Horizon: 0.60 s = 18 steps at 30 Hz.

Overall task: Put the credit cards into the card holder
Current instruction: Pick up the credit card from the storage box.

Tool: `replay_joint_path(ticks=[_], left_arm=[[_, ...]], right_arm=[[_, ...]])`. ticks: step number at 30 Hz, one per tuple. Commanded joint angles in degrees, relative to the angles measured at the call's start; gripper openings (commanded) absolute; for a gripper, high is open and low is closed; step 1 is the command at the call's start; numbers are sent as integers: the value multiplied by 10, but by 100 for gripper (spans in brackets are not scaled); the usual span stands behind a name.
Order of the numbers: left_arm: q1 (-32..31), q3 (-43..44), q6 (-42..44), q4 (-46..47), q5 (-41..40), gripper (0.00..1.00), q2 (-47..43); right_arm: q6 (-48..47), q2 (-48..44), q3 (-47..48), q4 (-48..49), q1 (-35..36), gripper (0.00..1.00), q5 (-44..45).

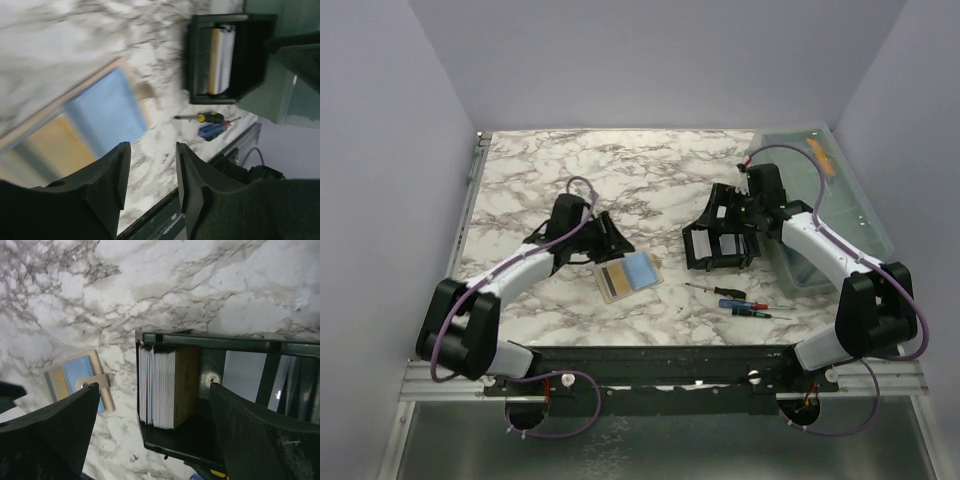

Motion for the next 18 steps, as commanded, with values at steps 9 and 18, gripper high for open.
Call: replay_joint_path(ticks=[9,18], left_arm=[[-157,239,-72,125,54,41,320],[-166,274,-80,127,31,39,384]], right_arm=[[4,42,-63,51,-33,96,-154],[36,79,-95,129,-35,91,-207]])
